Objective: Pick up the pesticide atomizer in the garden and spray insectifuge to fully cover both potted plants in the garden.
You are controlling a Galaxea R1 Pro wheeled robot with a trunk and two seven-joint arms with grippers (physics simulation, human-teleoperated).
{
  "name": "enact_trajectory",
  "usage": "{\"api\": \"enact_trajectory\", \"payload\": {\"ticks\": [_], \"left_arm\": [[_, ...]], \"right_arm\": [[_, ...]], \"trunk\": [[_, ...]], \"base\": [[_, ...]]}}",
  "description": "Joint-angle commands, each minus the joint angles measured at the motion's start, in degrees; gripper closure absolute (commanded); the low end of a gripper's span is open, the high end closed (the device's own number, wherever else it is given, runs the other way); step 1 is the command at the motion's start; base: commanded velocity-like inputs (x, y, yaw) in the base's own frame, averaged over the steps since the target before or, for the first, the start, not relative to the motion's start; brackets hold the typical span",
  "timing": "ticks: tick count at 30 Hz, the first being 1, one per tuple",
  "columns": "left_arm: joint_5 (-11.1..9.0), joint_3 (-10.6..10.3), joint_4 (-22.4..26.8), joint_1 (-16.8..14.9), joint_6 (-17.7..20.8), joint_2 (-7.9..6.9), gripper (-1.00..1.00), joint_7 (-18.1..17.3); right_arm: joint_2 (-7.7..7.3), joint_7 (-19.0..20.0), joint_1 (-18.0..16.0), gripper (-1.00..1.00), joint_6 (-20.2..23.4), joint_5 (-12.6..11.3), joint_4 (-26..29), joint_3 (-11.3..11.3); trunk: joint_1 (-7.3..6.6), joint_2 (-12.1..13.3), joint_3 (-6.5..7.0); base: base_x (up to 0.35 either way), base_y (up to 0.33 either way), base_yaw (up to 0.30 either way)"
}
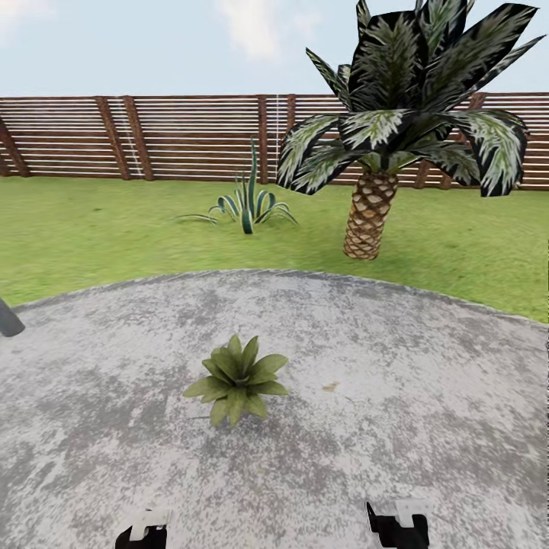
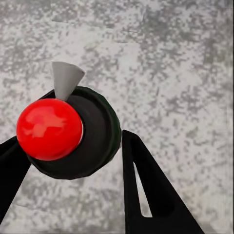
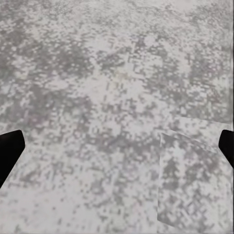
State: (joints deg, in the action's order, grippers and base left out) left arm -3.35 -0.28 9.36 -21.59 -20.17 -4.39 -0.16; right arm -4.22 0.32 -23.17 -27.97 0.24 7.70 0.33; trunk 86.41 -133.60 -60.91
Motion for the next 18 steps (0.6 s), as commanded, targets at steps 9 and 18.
{"api": "enact_trajectory", "payload": {"ticks": [9,18], "left_arm": [[-0.34,-0.06,-0.05,-0.03,-0.2,-0.01,1.0,-0.02],[-0.34,-0.06,-0.05,-0.03,-0.18,-0.01,1.0,-0.02]], "right_arm": [[0.0,0.03,-0.03,-1.0,-0.15,0.02,-0.05,0.02],[0.0,0.03,-0.03,-1.0,-0.15,-0.01,-0.04,0.02]], "trunk": [[-0.01,-0.02,-0.04],[-0.01,-0.02,-0.04]], "base": [[0.0,-0.274,0.0],[0.0,-0.274,0.143]]}}
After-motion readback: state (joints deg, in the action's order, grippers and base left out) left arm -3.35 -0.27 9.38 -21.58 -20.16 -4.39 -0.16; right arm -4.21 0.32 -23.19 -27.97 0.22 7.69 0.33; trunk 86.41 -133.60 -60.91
